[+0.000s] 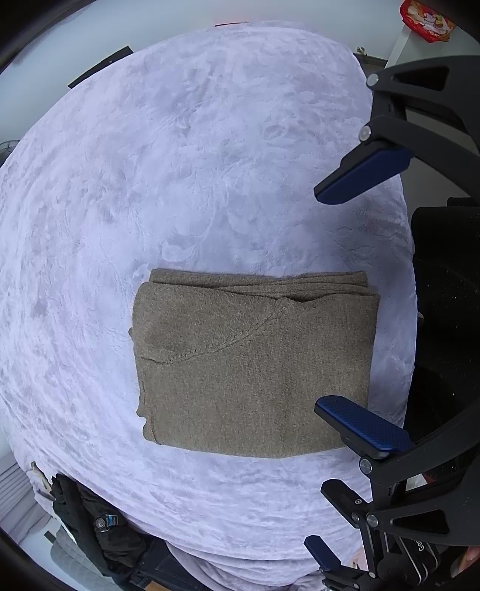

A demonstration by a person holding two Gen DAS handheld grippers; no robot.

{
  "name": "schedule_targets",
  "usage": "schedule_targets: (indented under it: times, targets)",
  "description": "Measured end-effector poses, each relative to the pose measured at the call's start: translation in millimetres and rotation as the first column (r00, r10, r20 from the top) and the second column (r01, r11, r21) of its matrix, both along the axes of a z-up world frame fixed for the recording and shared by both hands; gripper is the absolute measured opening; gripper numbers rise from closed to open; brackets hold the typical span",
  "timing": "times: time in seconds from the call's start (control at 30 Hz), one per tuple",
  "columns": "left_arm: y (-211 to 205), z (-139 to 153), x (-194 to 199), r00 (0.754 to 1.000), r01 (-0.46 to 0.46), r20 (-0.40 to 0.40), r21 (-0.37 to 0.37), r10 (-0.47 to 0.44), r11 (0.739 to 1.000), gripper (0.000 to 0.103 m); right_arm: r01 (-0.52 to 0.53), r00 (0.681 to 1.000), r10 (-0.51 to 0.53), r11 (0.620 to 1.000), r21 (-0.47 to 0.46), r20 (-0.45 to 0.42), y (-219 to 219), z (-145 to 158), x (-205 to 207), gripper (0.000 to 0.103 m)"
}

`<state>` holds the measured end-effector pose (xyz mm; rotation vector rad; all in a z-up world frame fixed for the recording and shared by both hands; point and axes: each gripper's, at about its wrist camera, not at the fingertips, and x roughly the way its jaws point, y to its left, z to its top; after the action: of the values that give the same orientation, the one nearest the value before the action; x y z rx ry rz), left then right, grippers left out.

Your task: Fold small clothes

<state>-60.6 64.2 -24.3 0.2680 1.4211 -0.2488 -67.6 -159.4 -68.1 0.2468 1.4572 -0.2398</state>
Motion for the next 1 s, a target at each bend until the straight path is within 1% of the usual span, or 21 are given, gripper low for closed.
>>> schedule_targets:
  times: [1.0]
  targets:
    - [4.9, 1.0, -2.4, 1.000, -0.018, 0.016, 0.008, 0.017, 1.000, 0.103, -0.003, 1.000, 0.003, 1.000, -0.018, -0.005, 3.0, 1.6, 0.0, 0.103]
